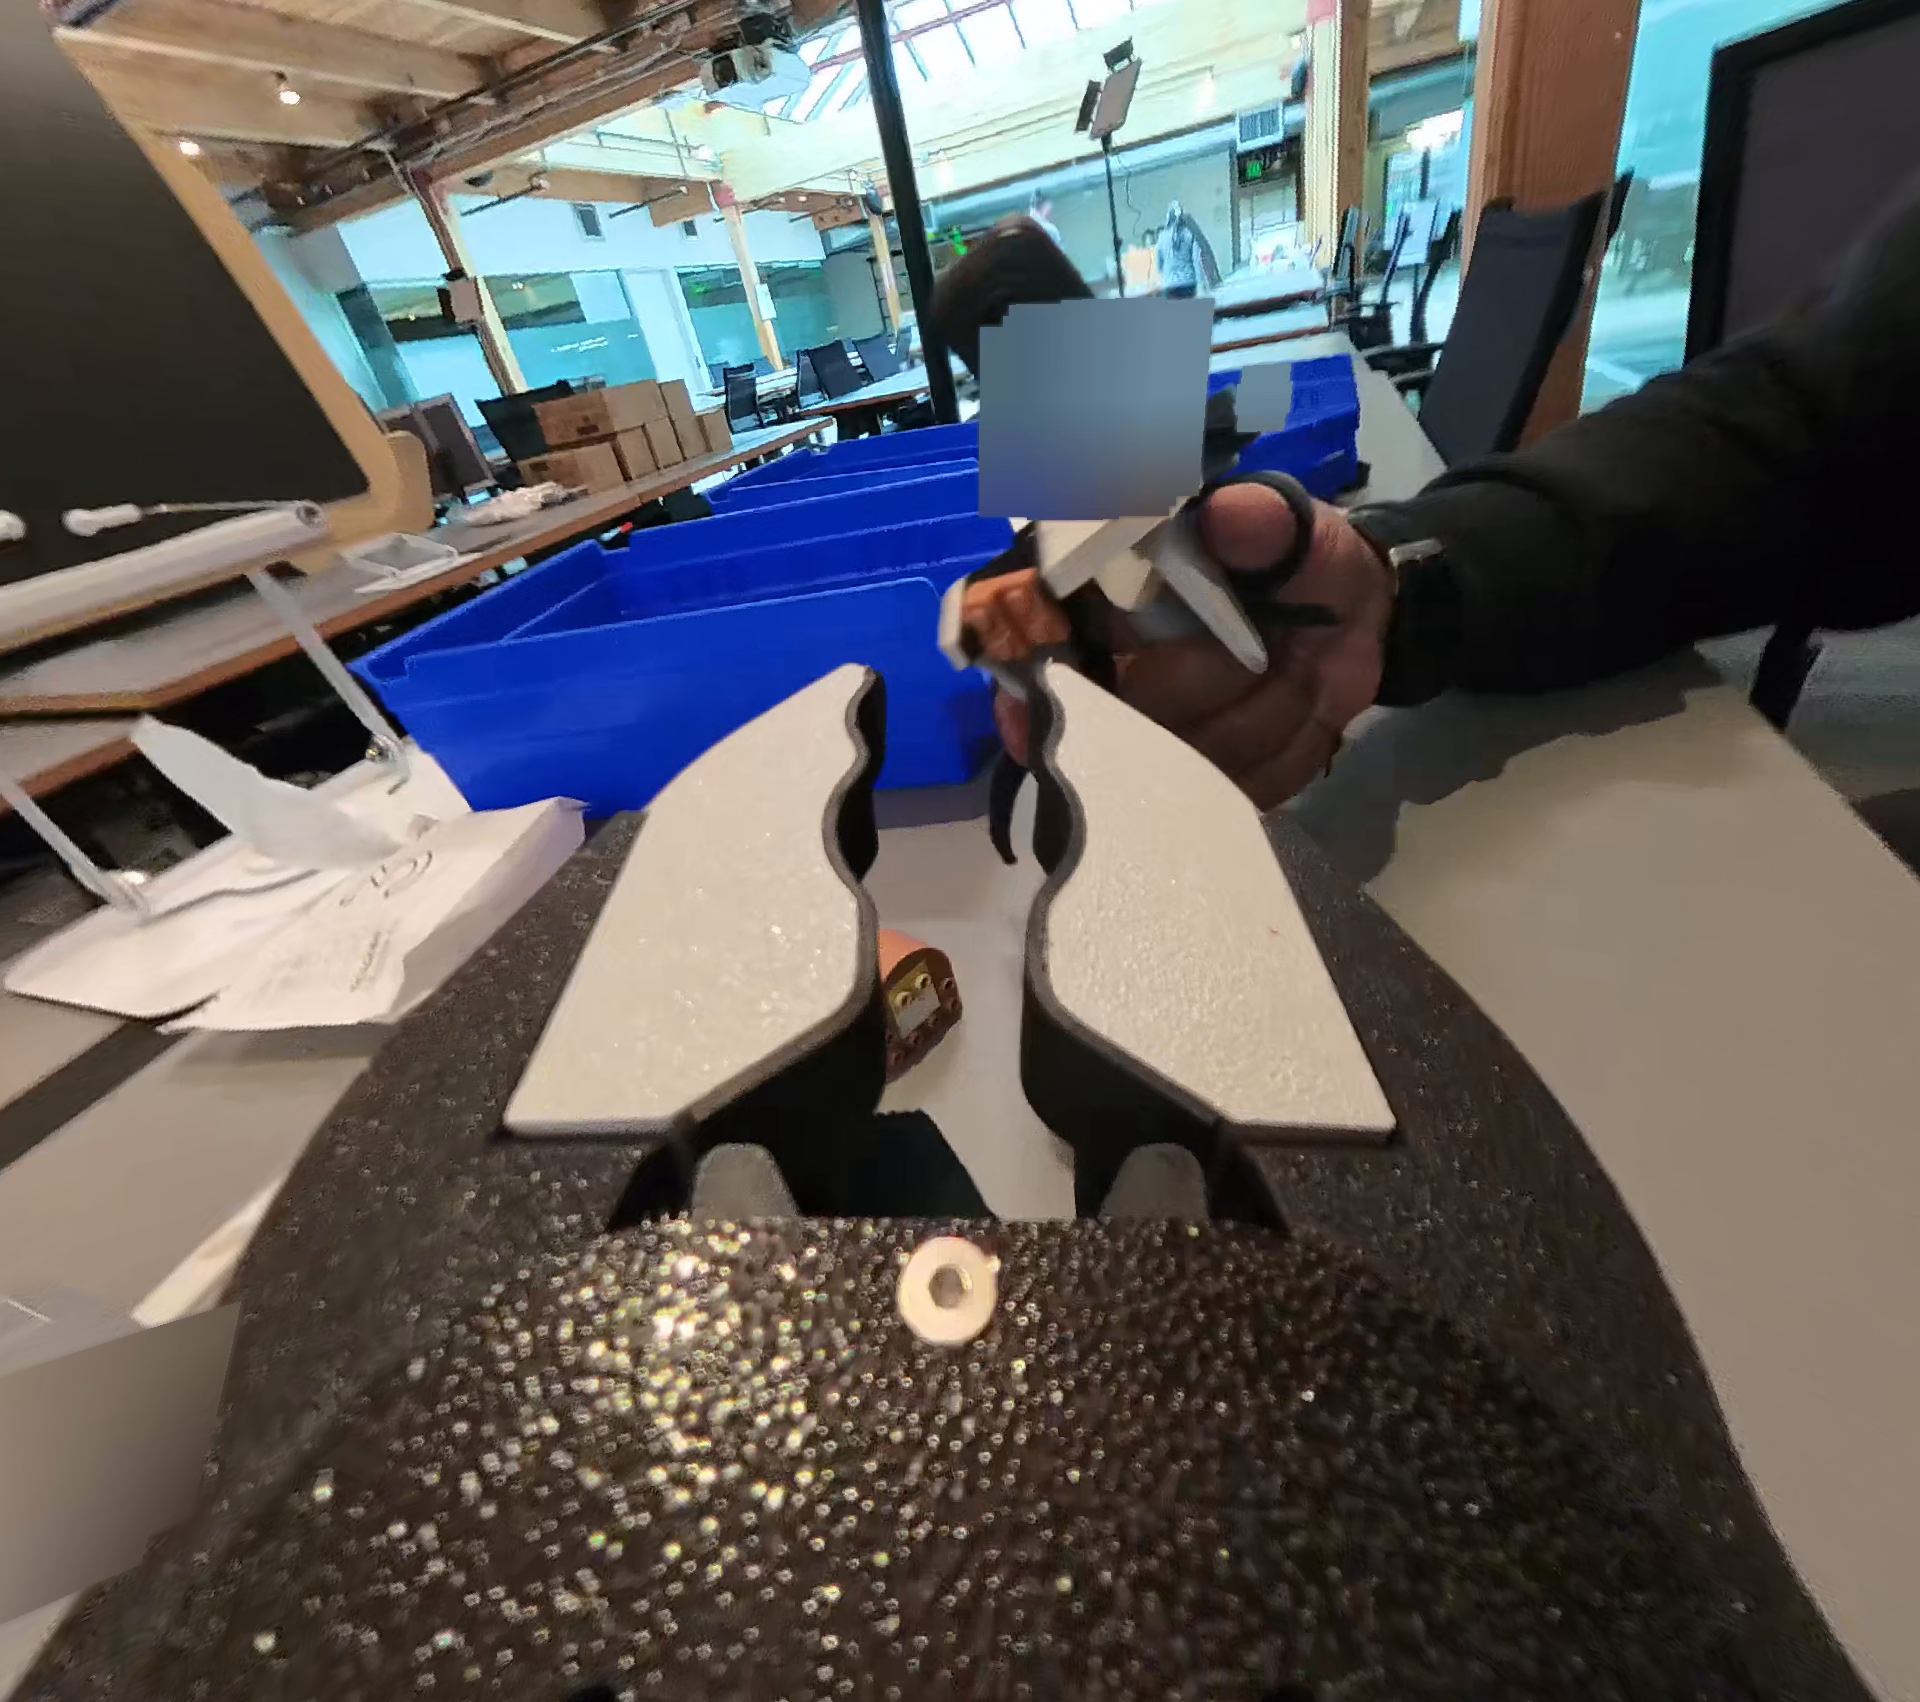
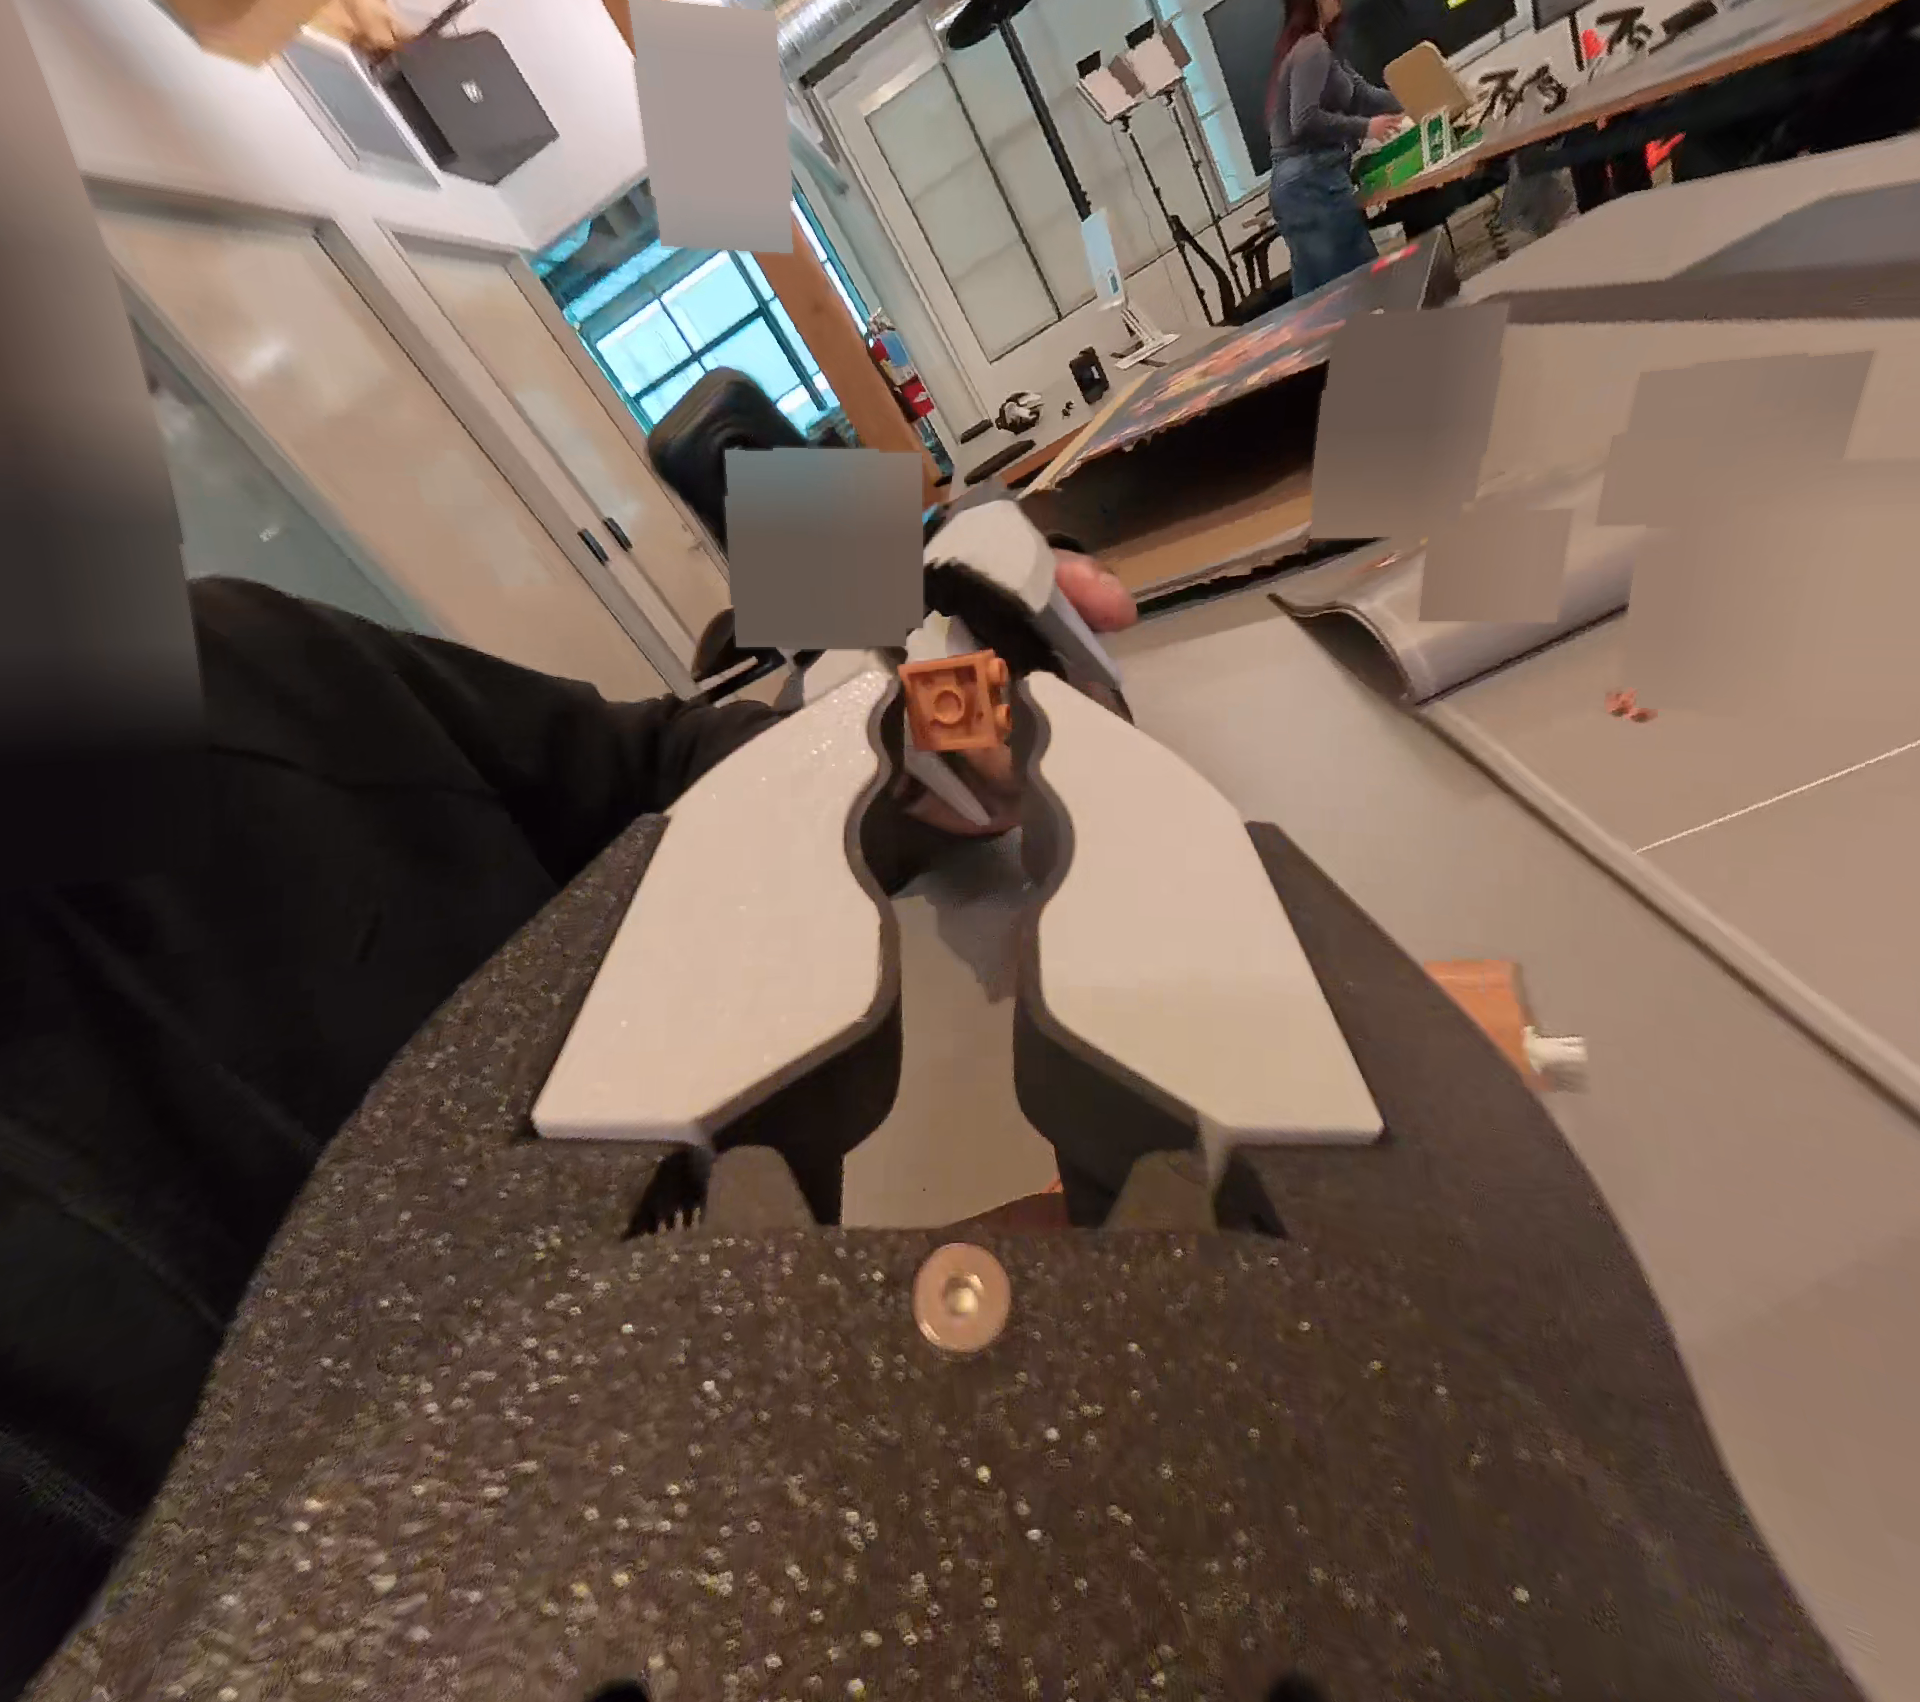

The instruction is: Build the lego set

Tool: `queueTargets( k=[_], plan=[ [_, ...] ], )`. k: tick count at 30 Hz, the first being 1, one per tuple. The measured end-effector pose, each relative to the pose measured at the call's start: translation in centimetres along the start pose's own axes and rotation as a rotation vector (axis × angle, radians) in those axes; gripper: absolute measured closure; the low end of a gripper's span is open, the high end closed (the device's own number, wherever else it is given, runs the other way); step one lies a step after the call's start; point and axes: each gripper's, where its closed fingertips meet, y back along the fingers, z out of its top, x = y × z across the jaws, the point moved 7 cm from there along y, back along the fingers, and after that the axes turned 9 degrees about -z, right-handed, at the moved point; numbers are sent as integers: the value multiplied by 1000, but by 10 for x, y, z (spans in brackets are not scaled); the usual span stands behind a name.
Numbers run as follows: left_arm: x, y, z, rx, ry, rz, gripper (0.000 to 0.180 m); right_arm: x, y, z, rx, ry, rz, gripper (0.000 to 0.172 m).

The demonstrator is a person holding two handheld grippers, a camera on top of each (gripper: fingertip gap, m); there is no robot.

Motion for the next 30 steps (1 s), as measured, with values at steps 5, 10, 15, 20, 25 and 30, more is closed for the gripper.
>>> queueTargets(
  k=[5,10,15,20,25,30],
  plan=[
    [-16,-8,0,71,-176,-19,149,0,-8,-11,11,-124,60,153],
    [-24,-14,-3,119,-318,-6,146,3,-11,-19,27,-214,137,152],
    [-27,-15,-6,148,-409,6,160,4,-14,-27,68,-226,156,153],
    [-27,-14,-10,209,-415,-25,161,1,-13,-29,101,-195,114,154],
    [-20,-12,-15,289,-381,-34,162,-4,-7,-28,138,-68,-43,154],
    [-12,-11,-22,425,-351,-36,161,-9,-6,-35,210,16,-187,154]
  ],
)
